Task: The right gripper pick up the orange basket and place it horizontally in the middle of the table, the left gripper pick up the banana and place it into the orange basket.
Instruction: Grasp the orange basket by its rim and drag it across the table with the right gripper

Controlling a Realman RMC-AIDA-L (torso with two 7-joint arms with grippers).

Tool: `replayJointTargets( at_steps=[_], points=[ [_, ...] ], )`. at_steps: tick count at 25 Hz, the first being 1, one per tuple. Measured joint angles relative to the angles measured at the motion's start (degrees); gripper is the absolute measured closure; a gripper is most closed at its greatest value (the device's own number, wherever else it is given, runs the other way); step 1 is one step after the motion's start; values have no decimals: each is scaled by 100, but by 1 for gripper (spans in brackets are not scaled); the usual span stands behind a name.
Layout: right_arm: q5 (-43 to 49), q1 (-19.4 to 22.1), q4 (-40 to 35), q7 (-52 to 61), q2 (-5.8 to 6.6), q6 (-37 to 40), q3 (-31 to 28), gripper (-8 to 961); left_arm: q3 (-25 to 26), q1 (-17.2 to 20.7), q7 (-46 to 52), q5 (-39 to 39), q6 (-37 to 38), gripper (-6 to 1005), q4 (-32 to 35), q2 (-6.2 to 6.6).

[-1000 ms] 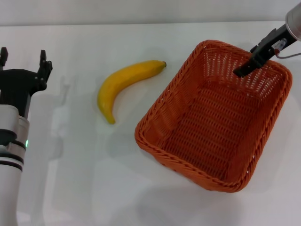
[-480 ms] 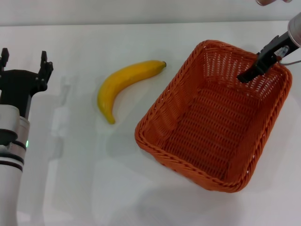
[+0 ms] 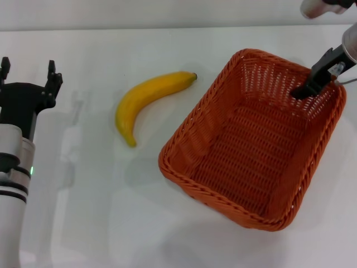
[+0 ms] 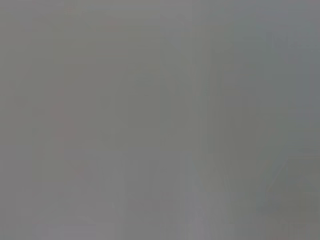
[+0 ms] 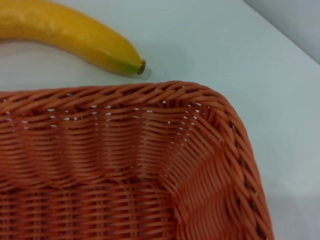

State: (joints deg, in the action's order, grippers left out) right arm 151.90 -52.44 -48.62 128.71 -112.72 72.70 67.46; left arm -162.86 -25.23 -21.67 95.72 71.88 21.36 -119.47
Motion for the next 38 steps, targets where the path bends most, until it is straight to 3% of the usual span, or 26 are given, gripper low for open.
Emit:
replayJointTargets(
  at_steps=[3, 18, 26, 30, 34, 38],
  points=[
    [19, 139, -252, 18, -35, -14, 109, 590, 0, 1, 2, 0, 0, 152, 0, 1],
    [19, 101, -463, 118, 8, 580, -305, 651, 0, -9, 13, -1, -8, 152, -26, -3],
    [-22, -72, -463, 581, 236, 1529, -633, 696, 1, -28, 13, -28, -8, 151, -27, -3],
    [-23, -170, -359, 600, 299, 1851, -1128, 734, 0, -75, 13, -29, -8, 151, -26, 0],
    [-48, -347, 18, 602, 477, 2094, -1592, 771, 0, -96, 7, -102, -8, 151, -57, 2],
    [-88, -363, 176, 588, 541, 2186, -1825, 782, 0, -96, 11, -122, -7, 151, -76, 0]
  ],
)
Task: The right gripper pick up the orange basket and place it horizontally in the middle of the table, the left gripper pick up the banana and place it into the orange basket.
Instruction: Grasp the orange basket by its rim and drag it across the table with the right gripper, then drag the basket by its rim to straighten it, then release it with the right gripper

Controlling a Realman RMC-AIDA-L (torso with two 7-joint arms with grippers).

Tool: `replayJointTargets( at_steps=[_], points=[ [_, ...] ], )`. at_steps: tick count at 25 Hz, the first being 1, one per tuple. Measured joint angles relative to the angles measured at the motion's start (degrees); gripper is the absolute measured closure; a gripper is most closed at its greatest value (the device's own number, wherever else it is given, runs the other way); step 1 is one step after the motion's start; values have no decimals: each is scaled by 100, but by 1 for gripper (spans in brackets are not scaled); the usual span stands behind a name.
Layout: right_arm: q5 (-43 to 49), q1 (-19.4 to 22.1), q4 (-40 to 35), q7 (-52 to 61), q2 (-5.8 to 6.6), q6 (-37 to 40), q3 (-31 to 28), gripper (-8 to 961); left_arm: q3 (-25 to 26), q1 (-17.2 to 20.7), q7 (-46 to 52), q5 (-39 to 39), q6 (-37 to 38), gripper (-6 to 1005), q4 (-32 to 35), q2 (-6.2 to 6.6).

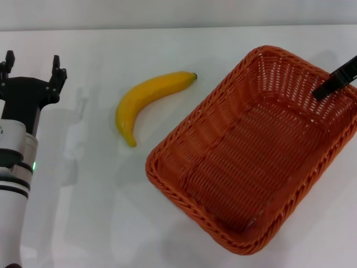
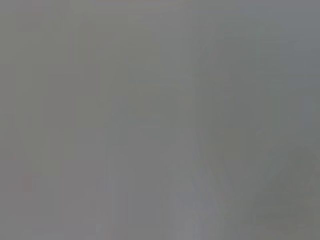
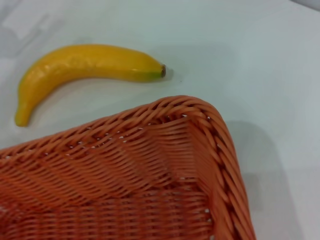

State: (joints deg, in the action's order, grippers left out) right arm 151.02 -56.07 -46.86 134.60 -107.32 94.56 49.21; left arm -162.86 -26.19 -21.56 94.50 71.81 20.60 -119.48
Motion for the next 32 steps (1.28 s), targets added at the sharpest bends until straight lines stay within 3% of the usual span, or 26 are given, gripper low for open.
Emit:
replayJointTargets(
  at_steps=[9, 13, 32],
  points=[
    [-951, 128, 797, -54, 395, 150, -384, 798, 0, -13, 2, -13, 0, 151, -4, 4],
    [-1194, 209, 983, -64, 511, 128, -421, 798, 0, -58, 3, -29, -27, 151, -4, 5],
    [-1830, 1027, 1213, -134, 499, -468, -976, 799, 10, -169, 2, 13, -148, 152, -13, -6]
  ],
)
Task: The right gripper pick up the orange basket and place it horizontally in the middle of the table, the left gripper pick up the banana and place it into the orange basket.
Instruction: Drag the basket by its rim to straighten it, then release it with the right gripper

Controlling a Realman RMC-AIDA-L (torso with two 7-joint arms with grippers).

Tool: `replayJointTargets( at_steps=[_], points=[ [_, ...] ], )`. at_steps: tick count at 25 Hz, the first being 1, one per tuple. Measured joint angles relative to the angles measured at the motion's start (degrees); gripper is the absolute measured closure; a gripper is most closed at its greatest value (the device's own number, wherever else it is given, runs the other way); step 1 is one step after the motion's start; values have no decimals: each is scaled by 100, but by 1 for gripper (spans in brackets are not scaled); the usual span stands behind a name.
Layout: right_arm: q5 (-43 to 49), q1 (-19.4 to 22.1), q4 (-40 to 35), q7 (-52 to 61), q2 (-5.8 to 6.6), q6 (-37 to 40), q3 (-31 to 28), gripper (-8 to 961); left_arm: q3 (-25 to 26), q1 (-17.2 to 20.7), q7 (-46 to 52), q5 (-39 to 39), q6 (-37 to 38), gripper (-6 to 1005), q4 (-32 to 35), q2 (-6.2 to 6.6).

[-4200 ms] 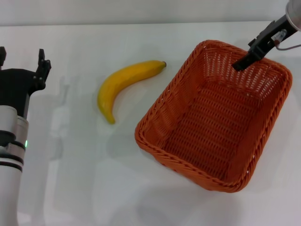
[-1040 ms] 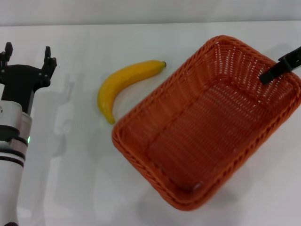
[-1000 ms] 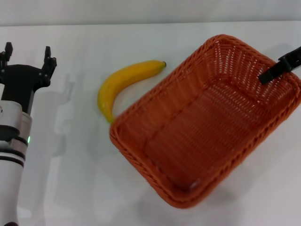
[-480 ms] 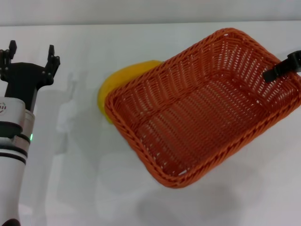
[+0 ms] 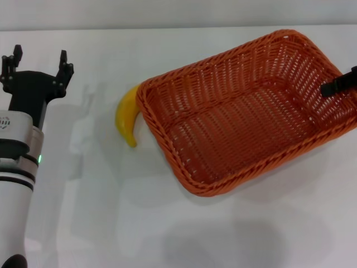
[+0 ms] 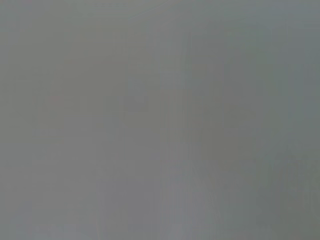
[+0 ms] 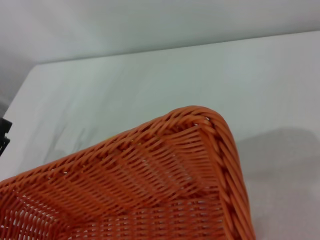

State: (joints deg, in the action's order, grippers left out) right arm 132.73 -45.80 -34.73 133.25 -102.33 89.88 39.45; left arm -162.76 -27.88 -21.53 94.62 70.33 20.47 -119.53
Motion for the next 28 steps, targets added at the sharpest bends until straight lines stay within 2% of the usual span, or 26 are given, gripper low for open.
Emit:
replayJointTargets(
  at_steps=[6, 19, 28],
  points=[
    [-39, 152, 2, -3, -96, -93, -356, 799, -1, -41, -7, 3, -2, 152, -6, 0],
    [-503, 265, -40, -19, -389, -360, -359, 799, 60, -67, 0, 3, -2, 151, -62, 3],
    [-689, 389, -62, -80, -544, -783, -362, 797, 61, -69, -7, -5, 10, 151, -62, 0]
  ],
)
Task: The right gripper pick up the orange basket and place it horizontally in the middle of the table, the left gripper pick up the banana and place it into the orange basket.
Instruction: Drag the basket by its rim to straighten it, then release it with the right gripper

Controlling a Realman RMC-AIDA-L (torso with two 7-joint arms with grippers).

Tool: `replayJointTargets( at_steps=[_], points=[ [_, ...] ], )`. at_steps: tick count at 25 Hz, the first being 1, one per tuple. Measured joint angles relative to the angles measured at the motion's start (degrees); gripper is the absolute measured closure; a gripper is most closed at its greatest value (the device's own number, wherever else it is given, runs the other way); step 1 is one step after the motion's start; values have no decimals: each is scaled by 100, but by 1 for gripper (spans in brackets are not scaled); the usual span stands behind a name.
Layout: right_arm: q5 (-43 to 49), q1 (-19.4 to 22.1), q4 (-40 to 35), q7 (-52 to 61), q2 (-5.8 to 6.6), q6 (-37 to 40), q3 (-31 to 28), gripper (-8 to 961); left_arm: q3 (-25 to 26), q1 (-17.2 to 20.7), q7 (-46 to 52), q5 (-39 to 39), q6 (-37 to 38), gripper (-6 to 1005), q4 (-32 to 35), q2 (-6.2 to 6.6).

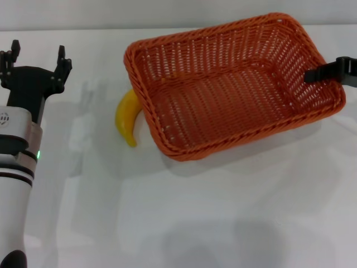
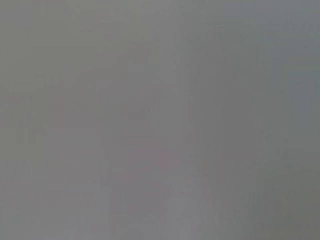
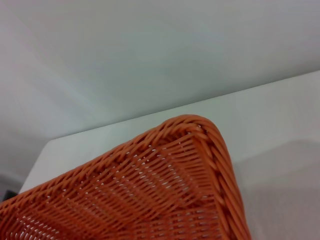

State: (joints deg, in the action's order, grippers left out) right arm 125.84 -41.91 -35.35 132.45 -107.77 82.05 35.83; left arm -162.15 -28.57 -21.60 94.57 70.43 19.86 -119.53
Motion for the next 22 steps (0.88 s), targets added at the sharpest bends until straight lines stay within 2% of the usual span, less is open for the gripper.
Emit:
replayJointTargets(
  at_steps=[9, 22],
  points=[
    [-38, 204, -49, -7, -7, -367, -15, 796, 0, -8, -12, 5, -6, 152, 0, 1],
    [-68, 294, -86, -9, -16, -698, 27, 795, 0, -8, -15, 9, -12, 151, -7, 9]
  ],
)
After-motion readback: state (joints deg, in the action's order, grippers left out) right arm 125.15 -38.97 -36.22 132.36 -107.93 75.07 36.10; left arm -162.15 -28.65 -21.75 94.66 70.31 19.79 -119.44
